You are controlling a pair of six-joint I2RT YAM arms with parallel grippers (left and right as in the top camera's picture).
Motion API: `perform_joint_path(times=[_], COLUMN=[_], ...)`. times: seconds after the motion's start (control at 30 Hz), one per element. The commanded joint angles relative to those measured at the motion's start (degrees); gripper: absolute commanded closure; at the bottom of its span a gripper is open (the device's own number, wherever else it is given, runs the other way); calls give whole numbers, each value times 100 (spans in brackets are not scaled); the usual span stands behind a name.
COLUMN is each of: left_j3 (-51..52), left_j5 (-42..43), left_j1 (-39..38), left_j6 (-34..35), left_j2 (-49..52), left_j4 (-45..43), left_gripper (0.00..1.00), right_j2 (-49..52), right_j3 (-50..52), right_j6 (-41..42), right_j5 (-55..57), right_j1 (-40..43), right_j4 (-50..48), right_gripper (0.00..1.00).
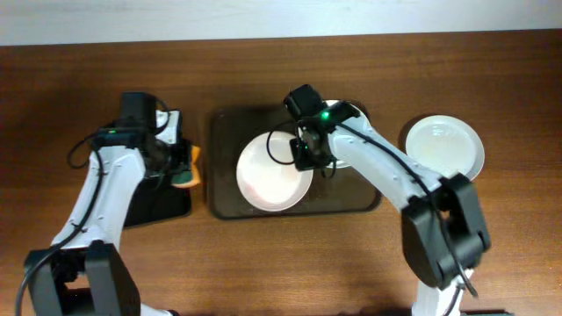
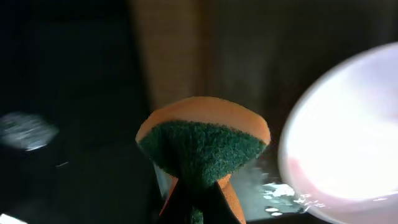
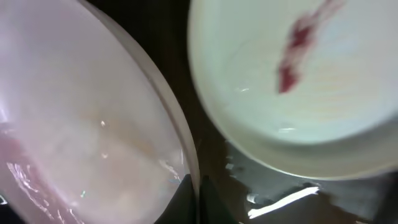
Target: Clean dirty plates on tray and stack at the side
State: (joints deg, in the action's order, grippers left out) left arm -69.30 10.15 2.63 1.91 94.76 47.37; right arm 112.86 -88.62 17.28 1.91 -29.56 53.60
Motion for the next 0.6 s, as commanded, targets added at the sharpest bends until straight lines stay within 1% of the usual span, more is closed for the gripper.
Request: perform_joint_path(times=[0.0,0.17,0.3,0.43,0.57], left_j3=[-114,-114,-111,-111,-109], left_j5=[-313,-348,-420,-422,-422], left_j1=[310,468,468,468,468], left_j6=[-109,-111,-111,-111,-111], left_j2=[-131,-125,-111,-111,-111], left_j4=[103,136,138,136,136], left_gripper=[100,100,100,100,100], right_j2=[-470,-846,-1082,-1191,-1191], right_j3=[15,15,15,13,9], right_j6=[-249,-490,-492,-820,-1305], right_j5=[935,1335,1657,1838,2844], right_j1=[33,33,28,22,-260], right_j4=[44,39,42,-48,-223], right_gripper=[96,96,96,96,96])
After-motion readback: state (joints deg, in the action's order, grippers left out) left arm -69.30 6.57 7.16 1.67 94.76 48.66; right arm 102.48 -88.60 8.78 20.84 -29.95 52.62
